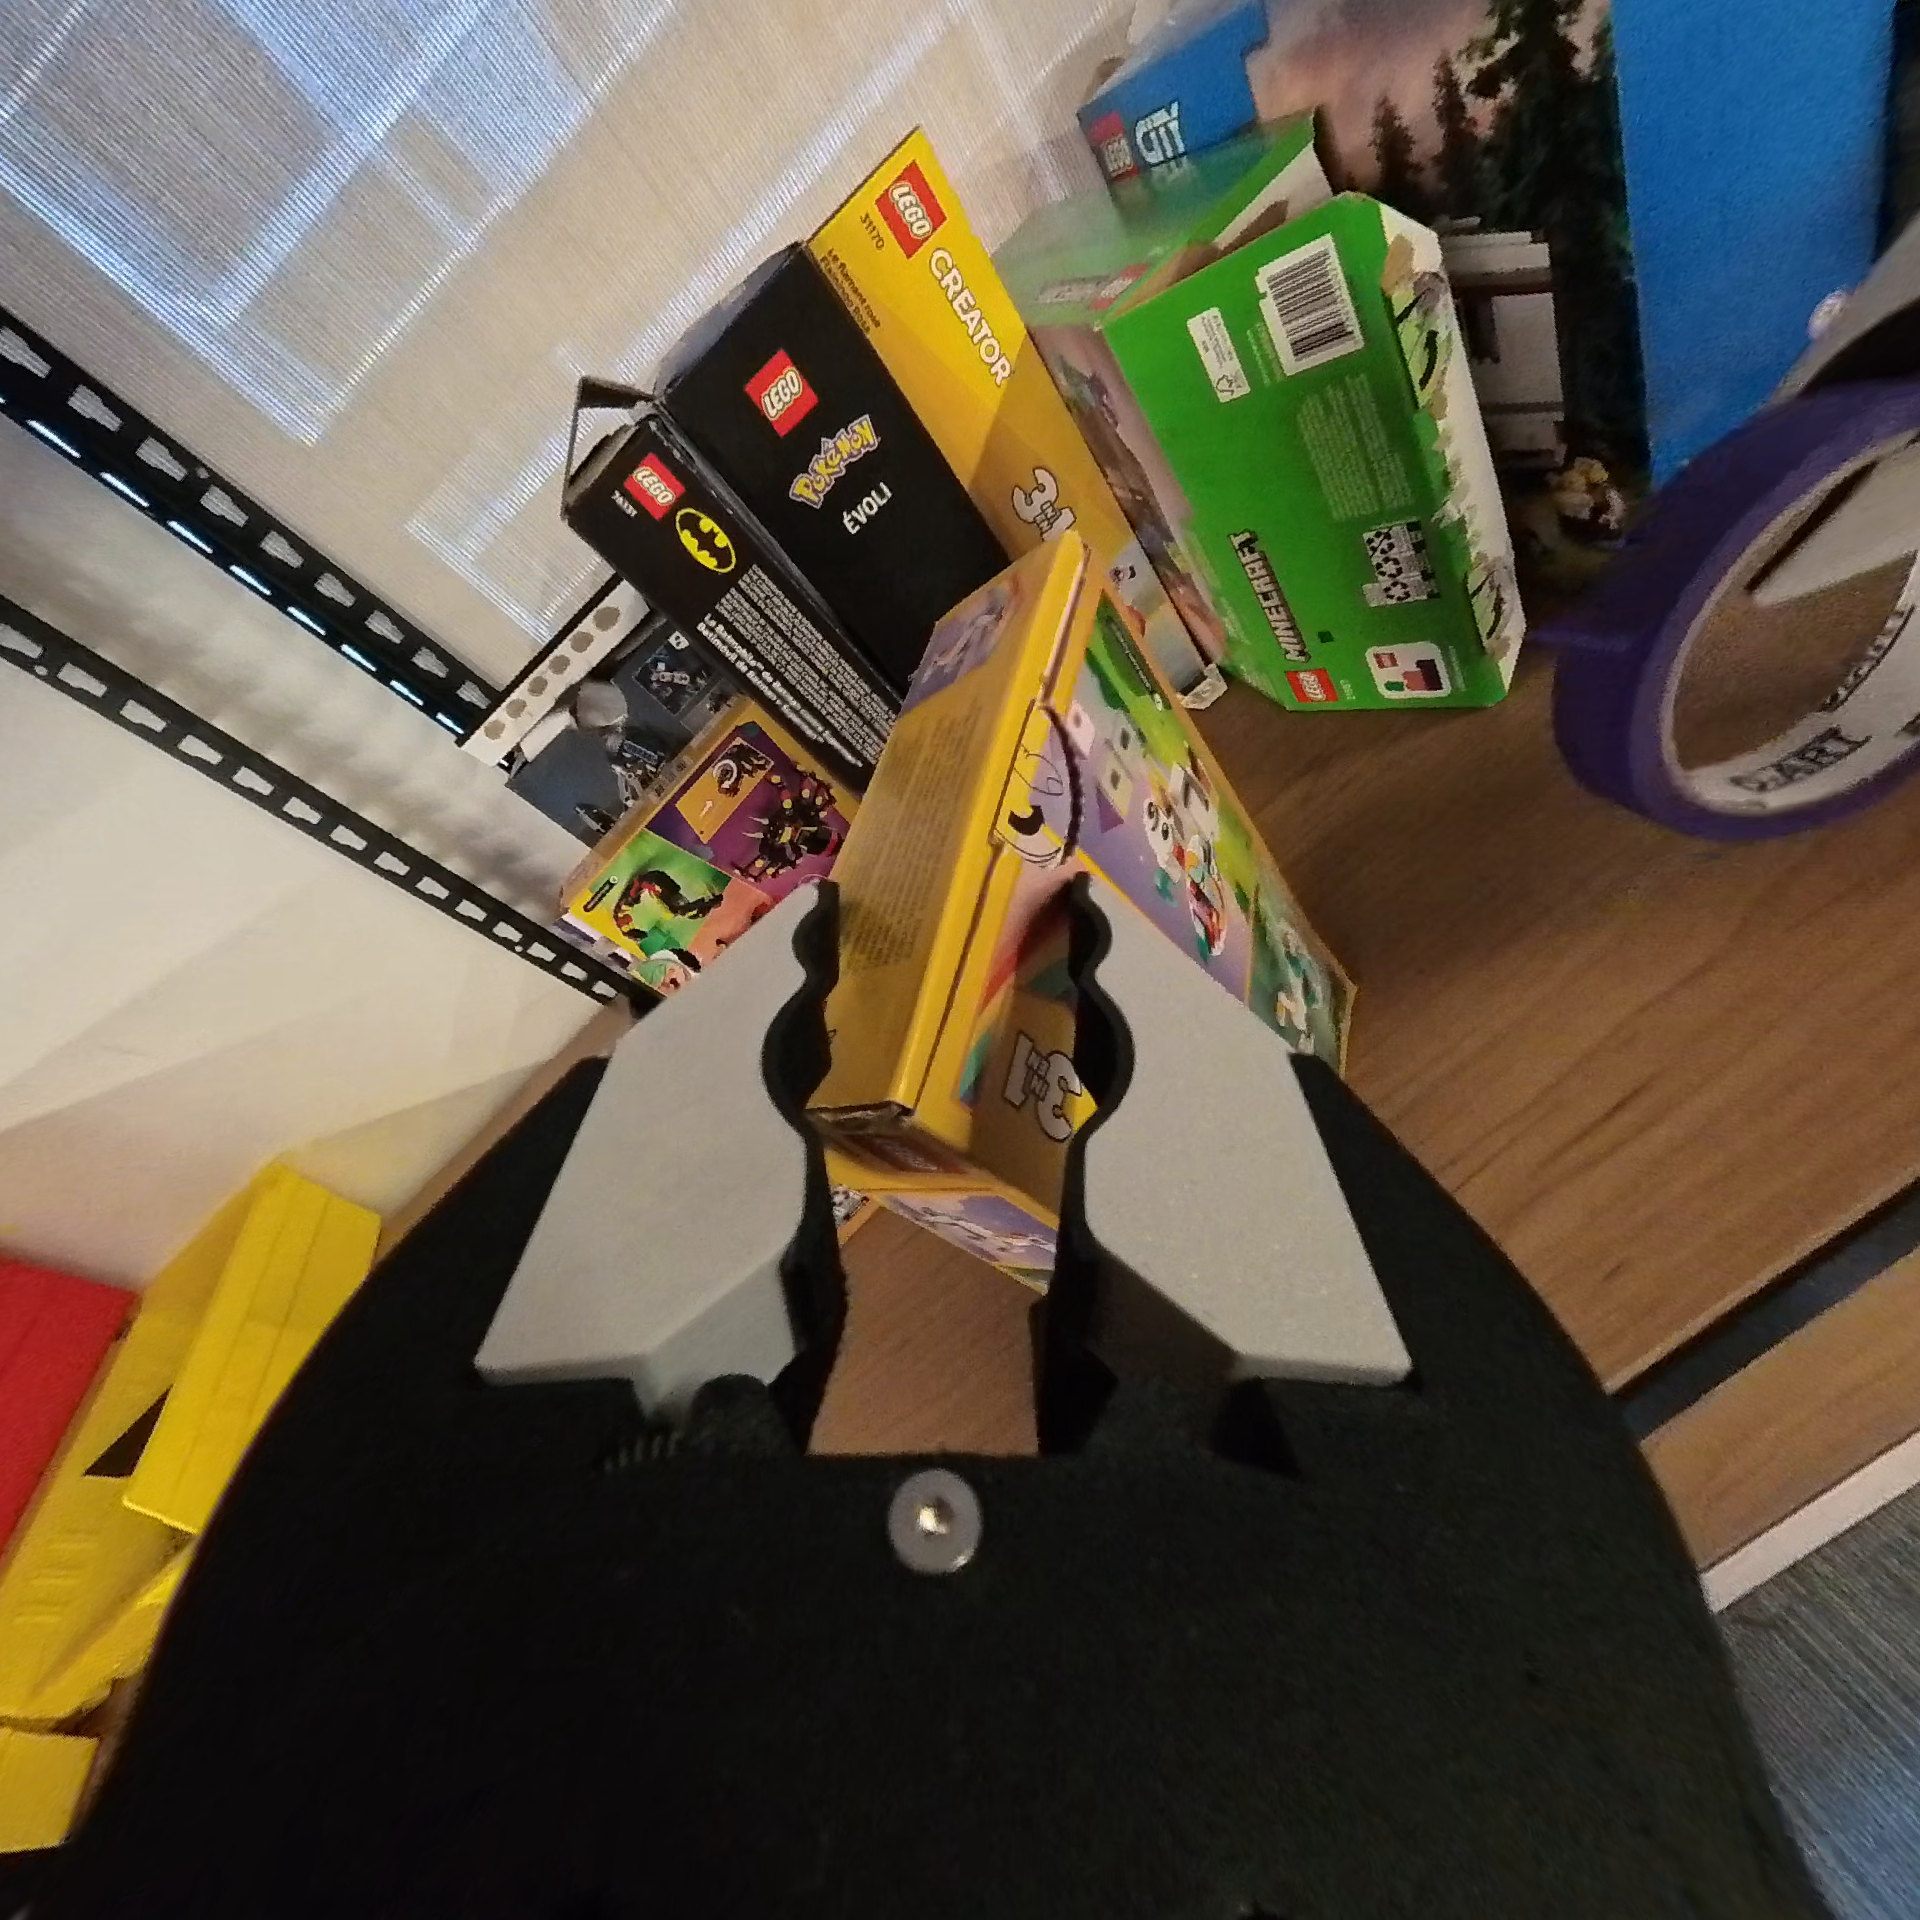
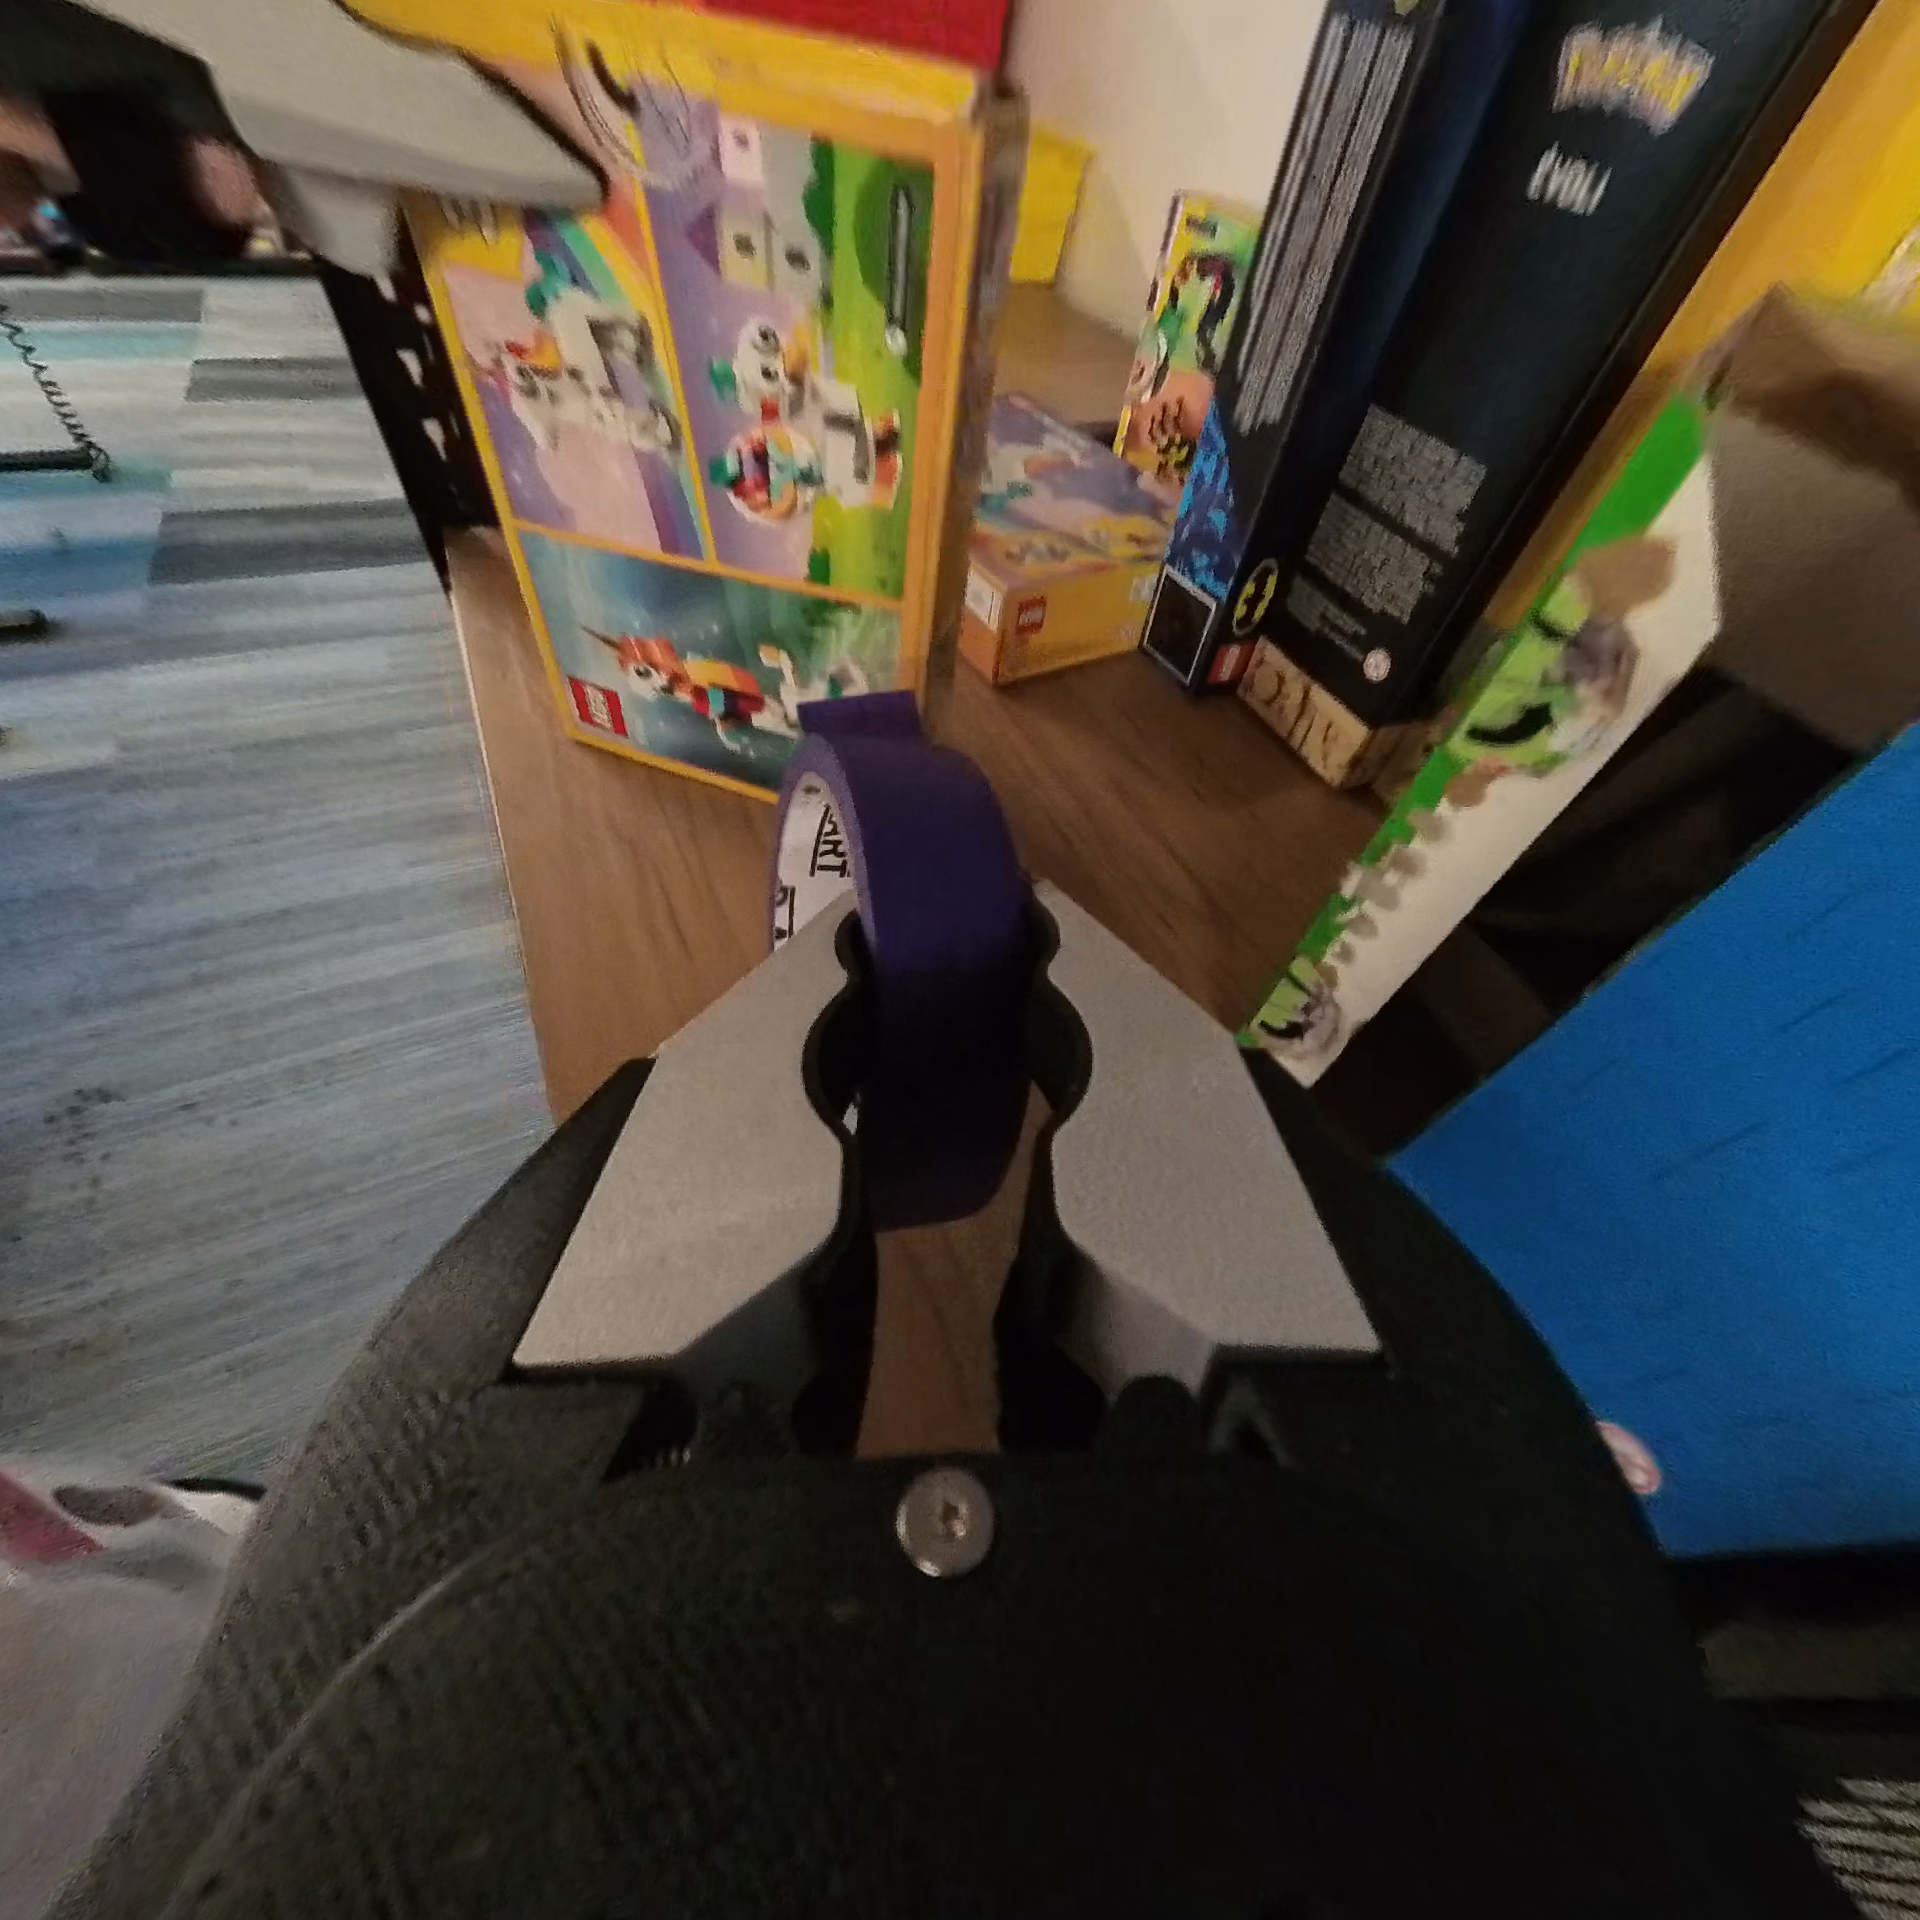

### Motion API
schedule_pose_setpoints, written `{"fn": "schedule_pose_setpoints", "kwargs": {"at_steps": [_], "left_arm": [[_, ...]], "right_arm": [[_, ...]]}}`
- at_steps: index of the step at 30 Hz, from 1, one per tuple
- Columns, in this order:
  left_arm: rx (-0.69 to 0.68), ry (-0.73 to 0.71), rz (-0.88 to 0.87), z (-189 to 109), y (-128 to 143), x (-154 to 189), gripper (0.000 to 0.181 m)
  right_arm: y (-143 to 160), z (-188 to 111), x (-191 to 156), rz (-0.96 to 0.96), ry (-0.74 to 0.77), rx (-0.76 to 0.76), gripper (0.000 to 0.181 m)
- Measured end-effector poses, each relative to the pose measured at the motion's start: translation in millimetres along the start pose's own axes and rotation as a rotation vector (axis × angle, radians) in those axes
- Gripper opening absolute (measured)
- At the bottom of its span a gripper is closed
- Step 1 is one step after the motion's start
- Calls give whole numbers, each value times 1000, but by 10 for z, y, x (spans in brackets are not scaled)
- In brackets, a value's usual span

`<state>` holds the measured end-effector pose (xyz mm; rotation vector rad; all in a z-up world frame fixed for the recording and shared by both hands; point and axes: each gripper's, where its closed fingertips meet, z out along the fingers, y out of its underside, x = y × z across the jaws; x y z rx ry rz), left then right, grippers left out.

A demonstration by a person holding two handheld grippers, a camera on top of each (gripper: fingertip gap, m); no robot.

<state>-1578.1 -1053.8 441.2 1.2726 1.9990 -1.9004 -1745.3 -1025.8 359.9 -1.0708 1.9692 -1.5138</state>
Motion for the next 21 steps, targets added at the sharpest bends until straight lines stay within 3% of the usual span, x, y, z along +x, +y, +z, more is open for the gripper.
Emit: {"fn": "schedule_pose_setpoints", "kwargs": {"at_steps": [8,11,14,16,21], "left_arm": [[53,60,32,-78,-135,3,42],[60,142,68,-41,-204,39,42],[-12,206,153,36,-109,100,41],[-18,190,213,56,-82,82,28],[-6,159,279,52,-53,90,32]], "right_arm": [[-630,-222,-208,-152,130,126,24],[-764,-220,-240,-159,154,146,24],[-867,-201,-299,-157,153,162,24],[-921,-194,-326,-156,160,173,24],[-1033,-196,-401,-139,159,218,24]]}}
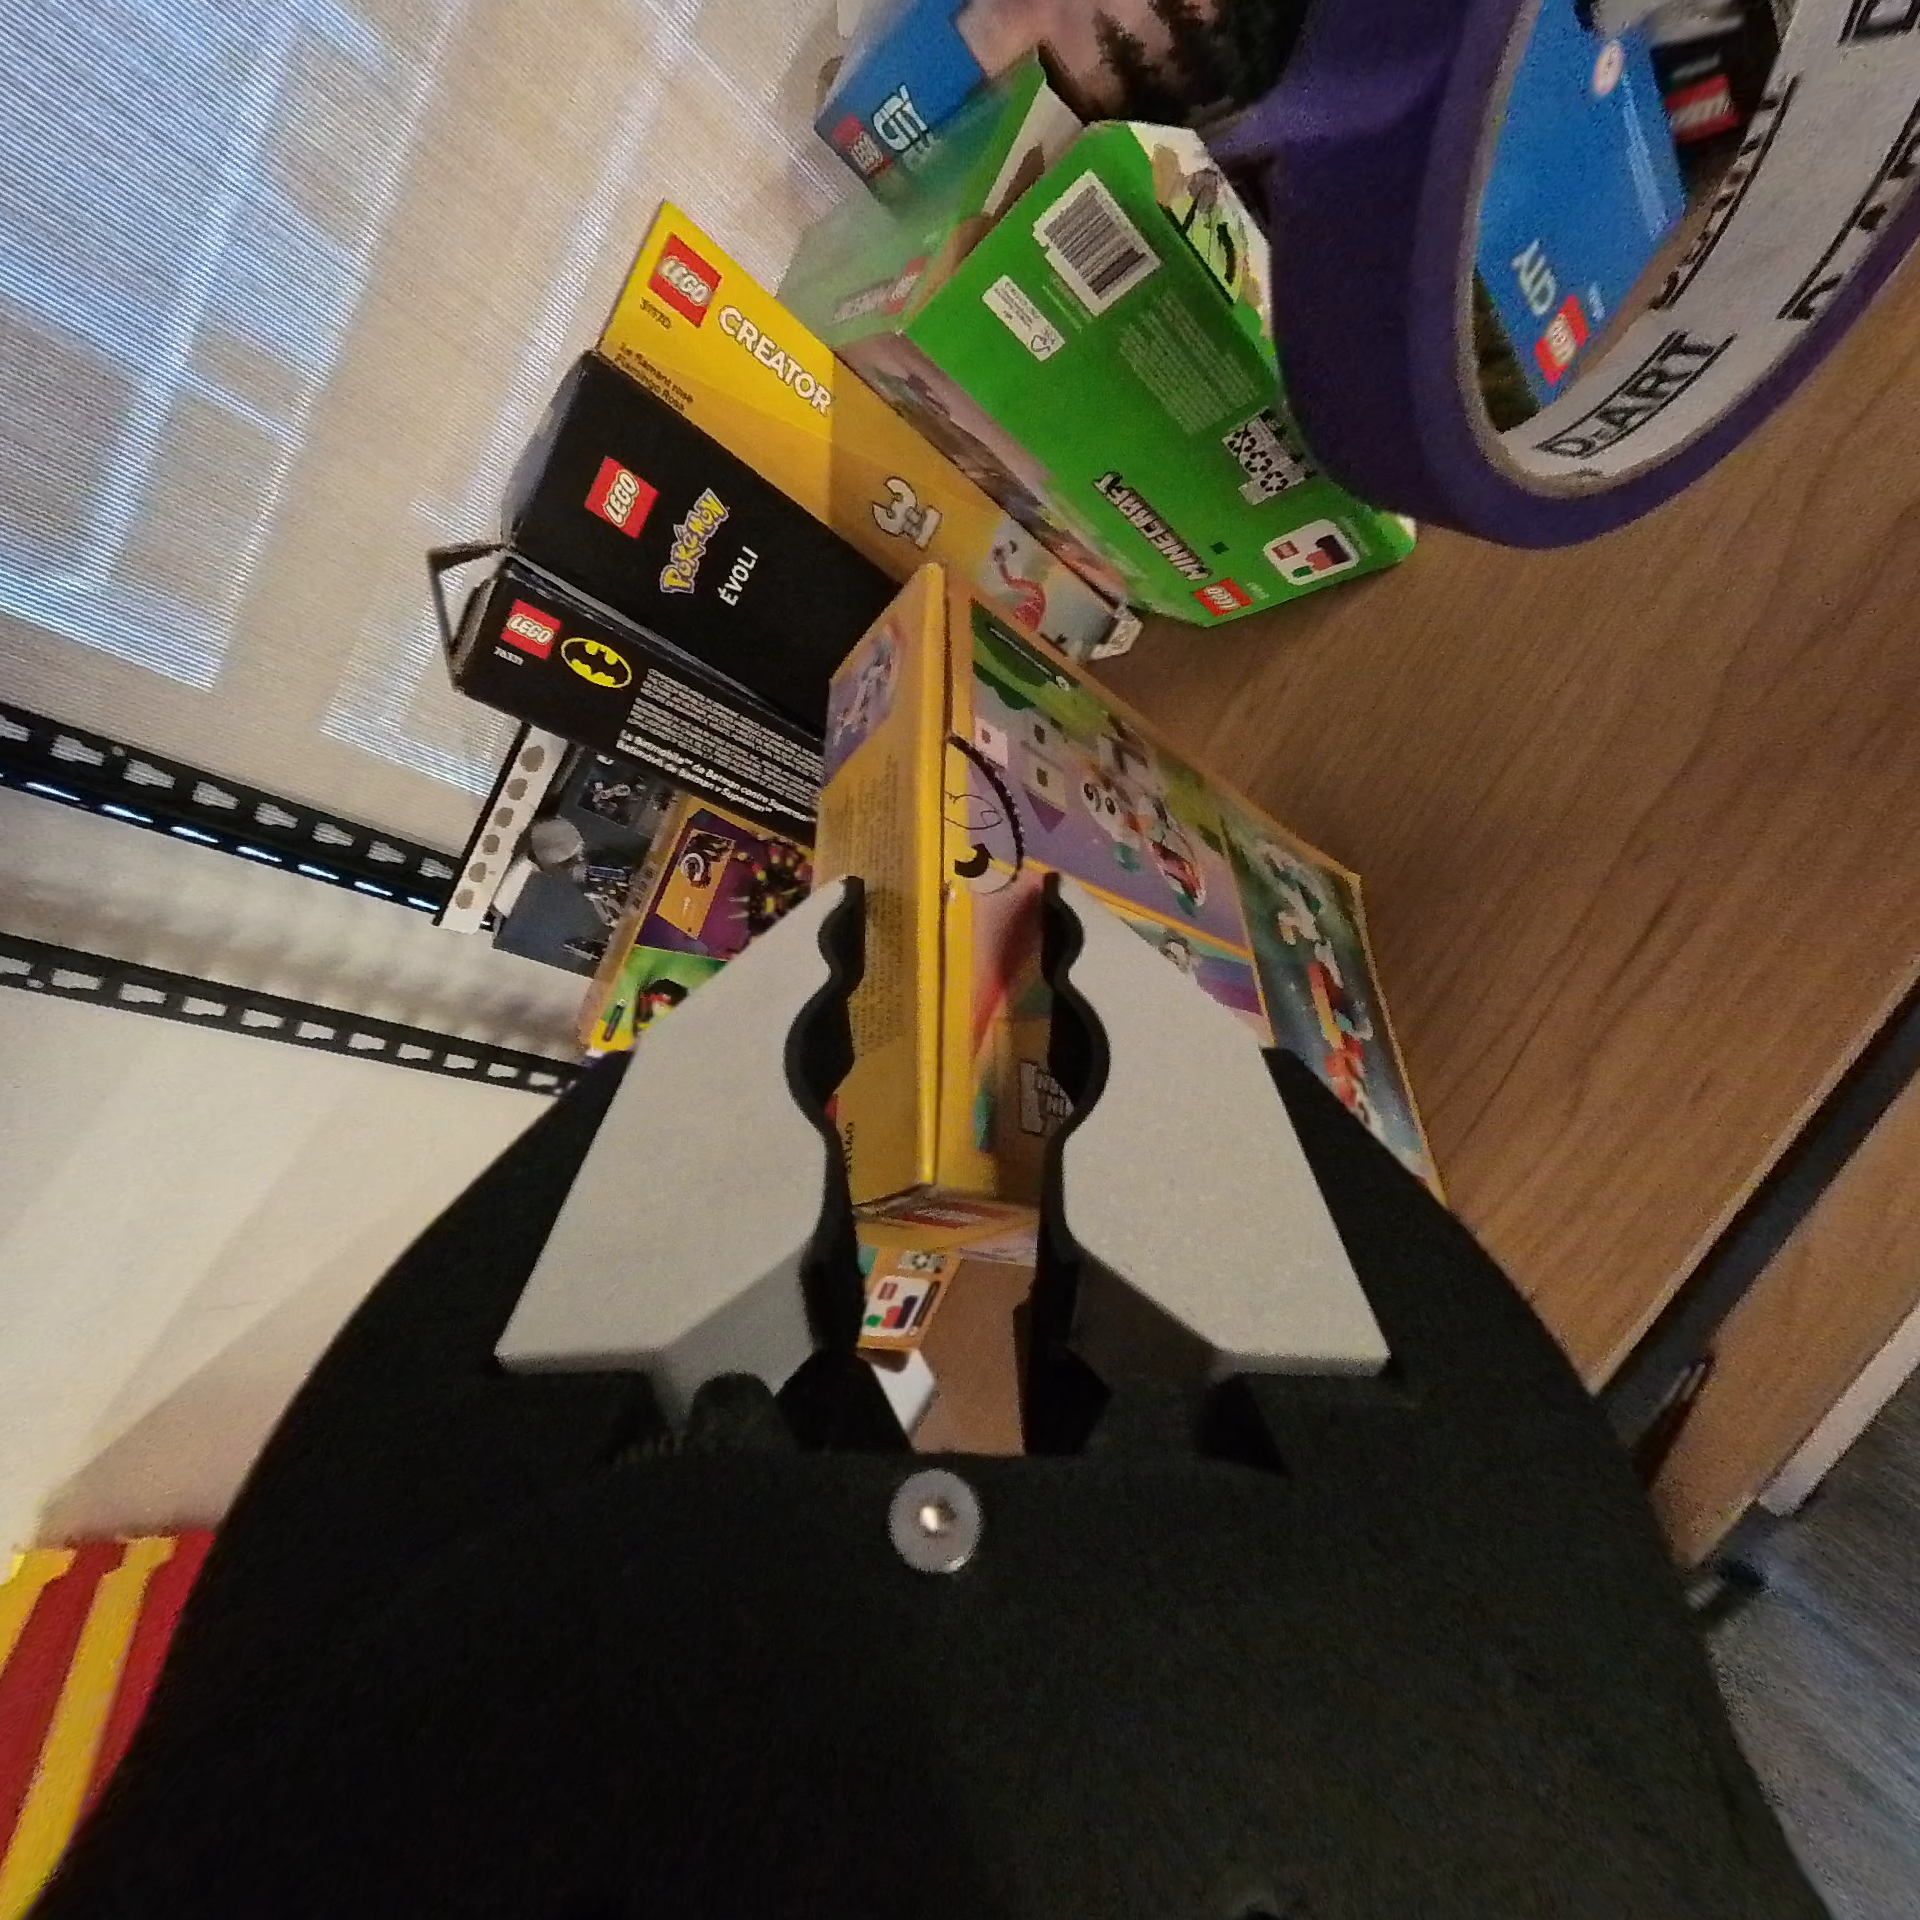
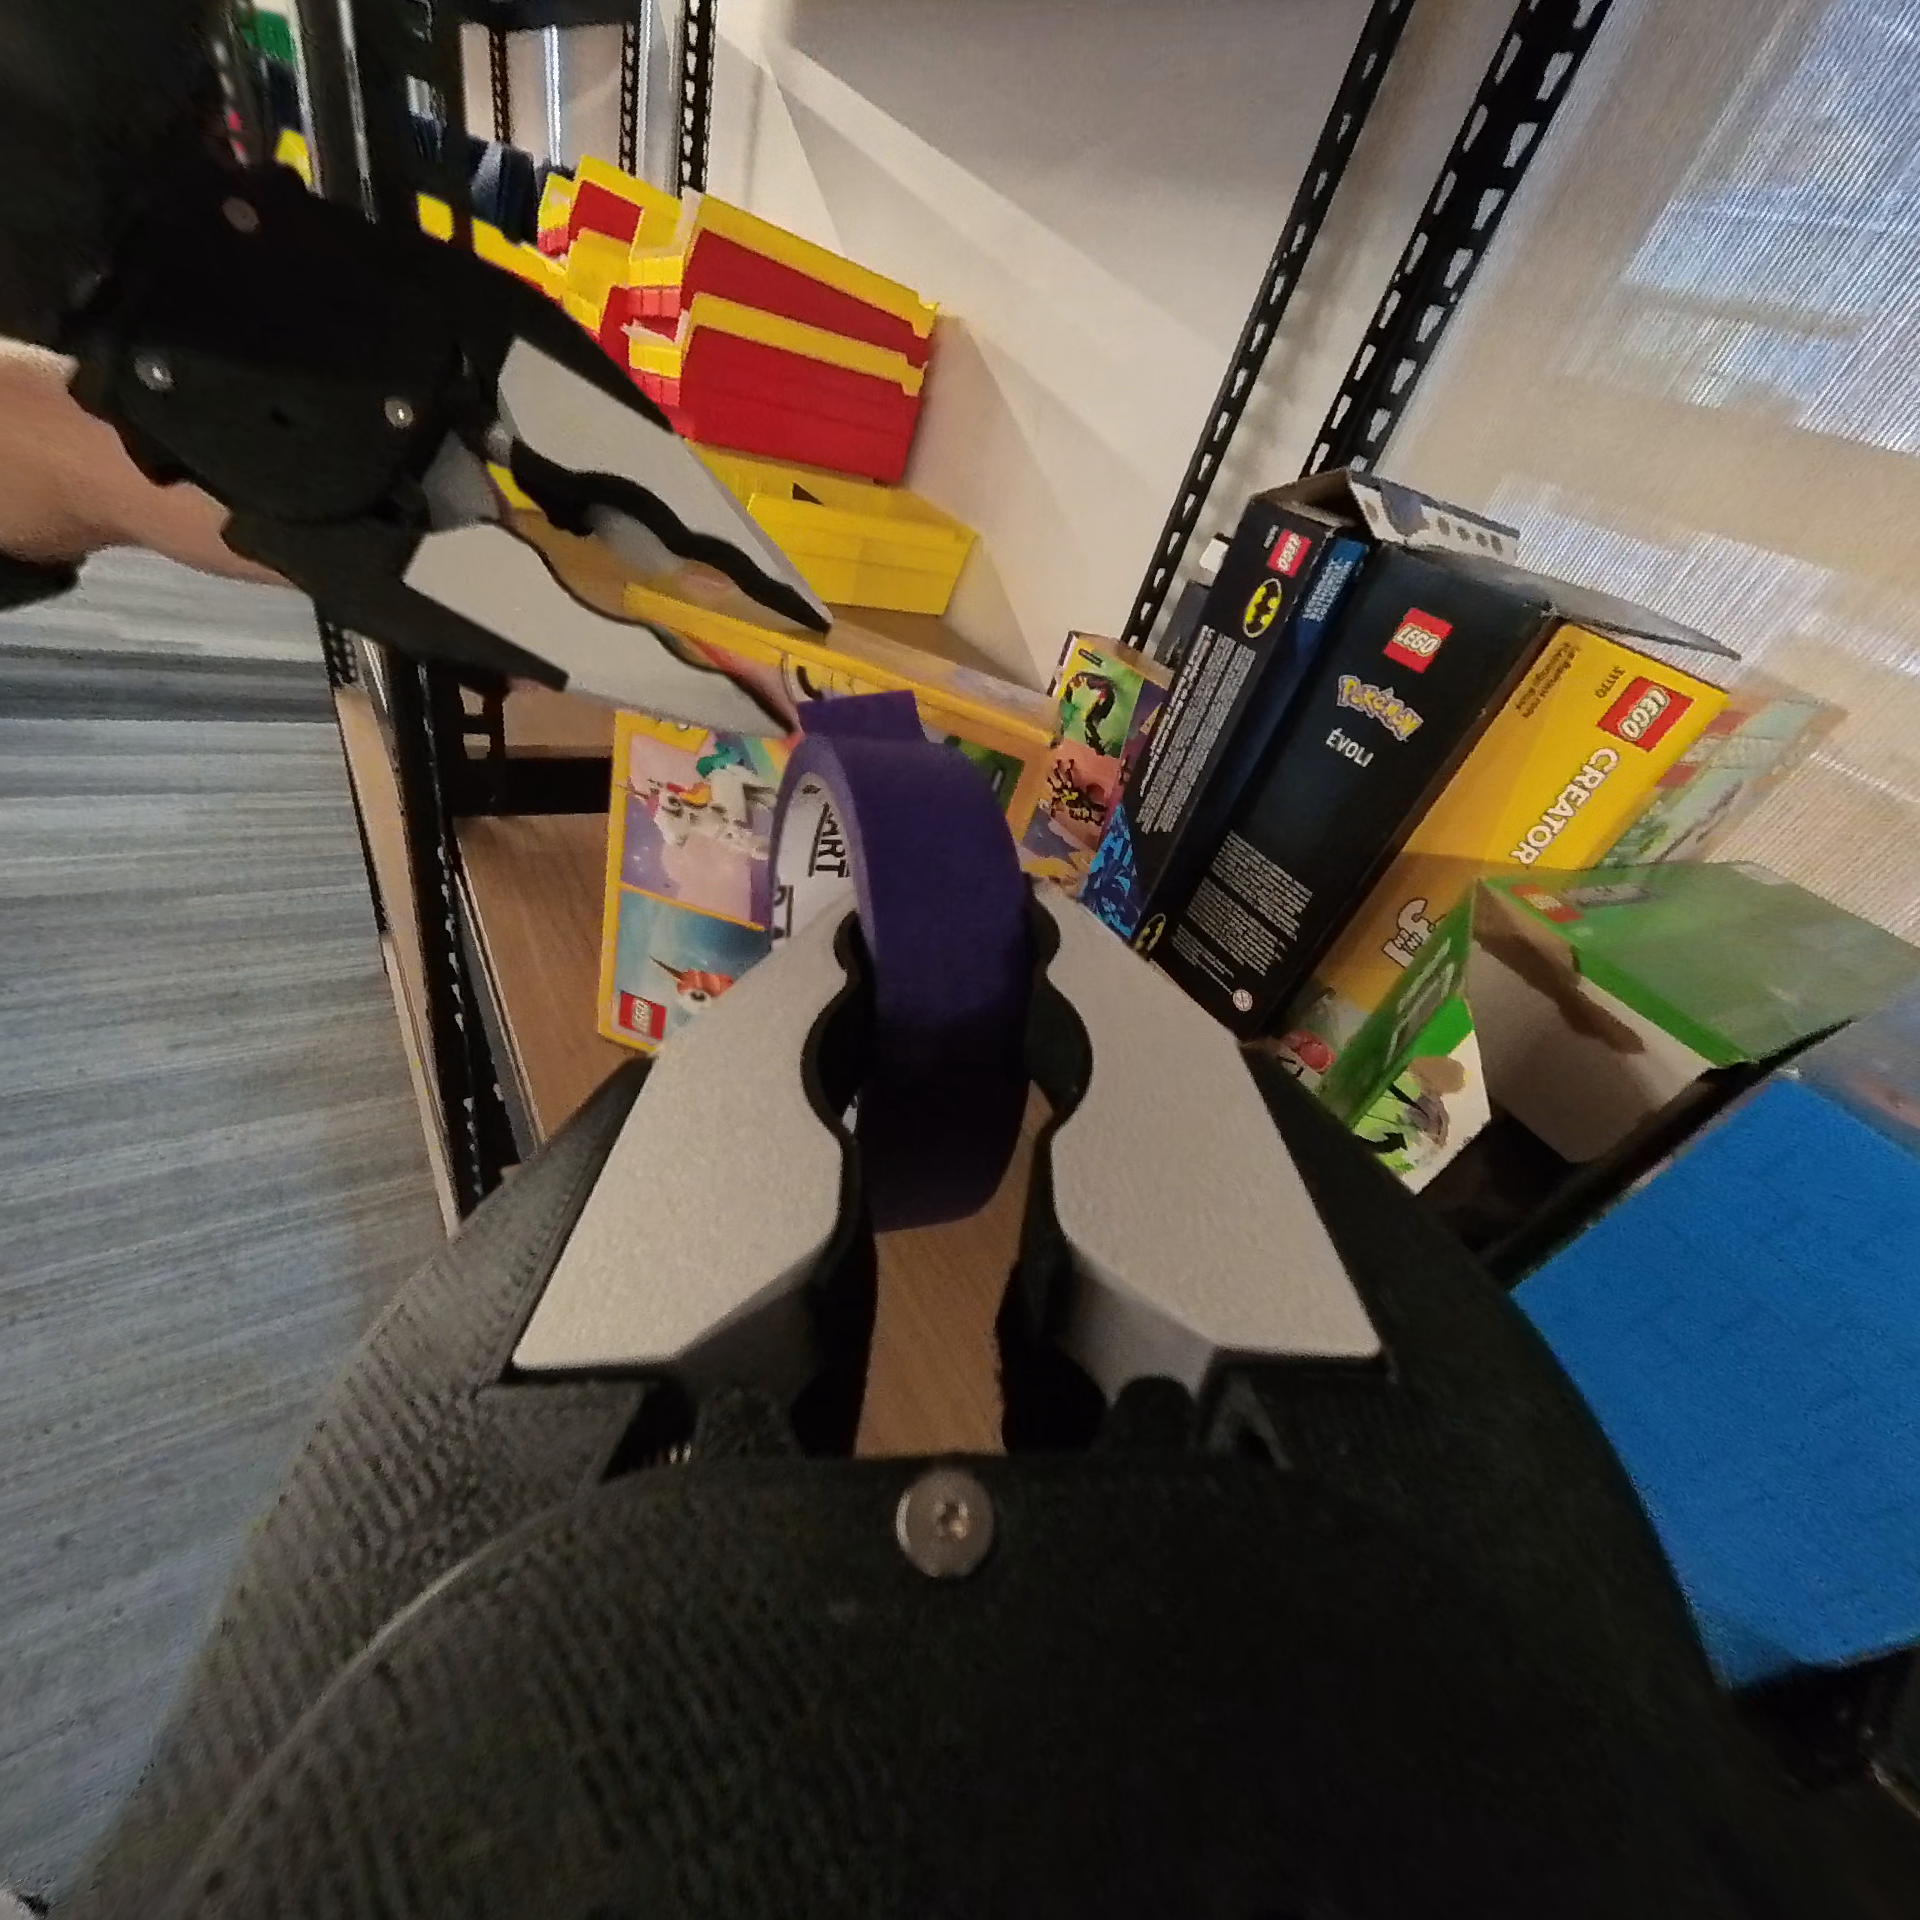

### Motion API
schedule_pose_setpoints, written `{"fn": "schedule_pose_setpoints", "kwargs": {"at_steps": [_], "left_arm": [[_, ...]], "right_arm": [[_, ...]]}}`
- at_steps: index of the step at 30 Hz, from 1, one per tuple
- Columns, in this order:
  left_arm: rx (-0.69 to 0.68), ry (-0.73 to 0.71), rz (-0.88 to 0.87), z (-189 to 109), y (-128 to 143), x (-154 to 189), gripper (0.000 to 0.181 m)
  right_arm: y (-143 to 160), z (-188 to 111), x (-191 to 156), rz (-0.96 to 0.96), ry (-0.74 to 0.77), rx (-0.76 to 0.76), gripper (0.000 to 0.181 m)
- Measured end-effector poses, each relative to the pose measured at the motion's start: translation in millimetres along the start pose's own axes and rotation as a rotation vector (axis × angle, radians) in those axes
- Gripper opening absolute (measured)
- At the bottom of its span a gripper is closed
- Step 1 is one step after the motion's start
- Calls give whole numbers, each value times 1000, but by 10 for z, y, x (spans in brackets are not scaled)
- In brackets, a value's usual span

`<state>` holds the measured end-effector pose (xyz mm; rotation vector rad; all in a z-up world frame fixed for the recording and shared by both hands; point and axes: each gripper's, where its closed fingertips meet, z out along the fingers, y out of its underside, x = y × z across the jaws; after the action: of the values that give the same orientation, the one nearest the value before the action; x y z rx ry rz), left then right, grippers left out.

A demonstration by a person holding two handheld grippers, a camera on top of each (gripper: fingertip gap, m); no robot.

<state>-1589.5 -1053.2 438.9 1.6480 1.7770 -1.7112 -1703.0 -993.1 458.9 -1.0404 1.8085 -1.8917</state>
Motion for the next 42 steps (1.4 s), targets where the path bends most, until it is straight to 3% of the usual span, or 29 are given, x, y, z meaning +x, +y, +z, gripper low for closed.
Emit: {"fn": "schedule_pose_setpoints", "kwargs": {"at_steps": [12,14,17,22,35,37,39,42], "left_arm": [[57,58,-157,-119,-125,-114,39],[177,74,-270,-318,-378,-234,36],[355,211,-419,-652,-901,-226,31],[349,431,-626,-666,-1372,-8,30],[242,504,-708,-515,-1449,87,21],[218,495,-686,-481,-1419,109,17],[223,513,-638,-493,-1425,155,0],[226,494,-518,-497,-1401,165,0]], "right_arm": [[-342,-120,45,-175,196,255,23],[-430,-182,20,-235,238,334,23],[-520,-254,18,-343,354,438,23],[-562,-197,-38,-479,441,498,23],[-609,-217,-43,-521,469,521,23],[-611,-214,-53,-526,467,519,23],[-600,-198,-54,-534,467,508,23],[-560,-161,-49,-526,455,491,23]]}}
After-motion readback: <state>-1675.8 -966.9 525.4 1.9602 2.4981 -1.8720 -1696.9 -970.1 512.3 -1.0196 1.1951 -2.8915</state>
